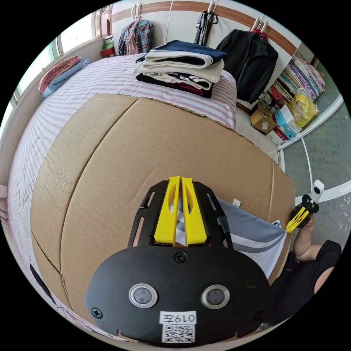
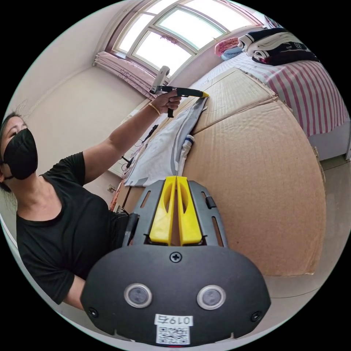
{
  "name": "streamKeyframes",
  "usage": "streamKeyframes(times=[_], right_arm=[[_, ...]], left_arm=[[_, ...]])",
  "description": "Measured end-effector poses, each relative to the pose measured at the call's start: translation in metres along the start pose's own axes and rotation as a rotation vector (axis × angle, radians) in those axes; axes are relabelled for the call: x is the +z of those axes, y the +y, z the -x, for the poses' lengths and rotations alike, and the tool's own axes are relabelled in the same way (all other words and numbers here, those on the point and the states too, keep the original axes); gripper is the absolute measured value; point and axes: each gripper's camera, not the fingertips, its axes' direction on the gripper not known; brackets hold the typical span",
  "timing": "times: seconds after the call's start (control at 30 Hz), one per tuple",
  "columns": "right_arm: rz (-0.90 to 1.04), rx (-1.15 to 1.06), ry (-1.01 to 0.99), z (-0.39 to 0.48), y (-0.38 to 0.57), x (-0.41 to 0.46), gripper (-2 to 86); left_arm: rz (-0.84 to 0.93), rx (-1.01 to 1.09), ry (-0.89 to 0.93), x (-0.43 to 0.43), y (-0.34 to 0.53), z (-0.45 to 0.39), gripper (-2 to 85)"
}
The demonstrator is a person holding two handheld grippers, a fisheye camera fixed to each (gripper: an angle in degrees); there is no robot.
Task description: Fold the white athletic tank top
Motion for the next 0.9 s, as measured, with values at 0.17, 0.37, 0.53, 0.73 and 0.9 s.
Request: streamKeyframes(times=[0.17, 0.37, 0.53, 0.73, 0.9], right_arm=[[0.002, 0.009, 0.01, 0.001, -0.003, -0.003, -1.0], [0.003, 0.02, 0.014, 0.004, -0.006, -0.006, -1.0], [0.007, 0.027, 0.021, 0.008, -0.007, -0.007, -1.0], [0.006, 0.037, 0.039, 0.018, -0.008, -0.007, -0.9], [0.018, 0.039, 0.032, 0.025, -0.009, -0.005, -0.9]], left_arm=[[-0.034, -0.077, 0.027, -0.008, 0.015, 0.011, 0.8], [-0.048, -0.086, 0.053, -0.014, 0.043, 0.006, 0.9], [-0.096, -0.073, 0.048, -0.029, 0.071, -0.01, 0.9], [-0.281, -0.127, 0.055, -0.092, 0.137, -0.025, 1.1], [-0.373, -0.039, -0.049, -0.166, 0.25, -0.08, 1.2]])
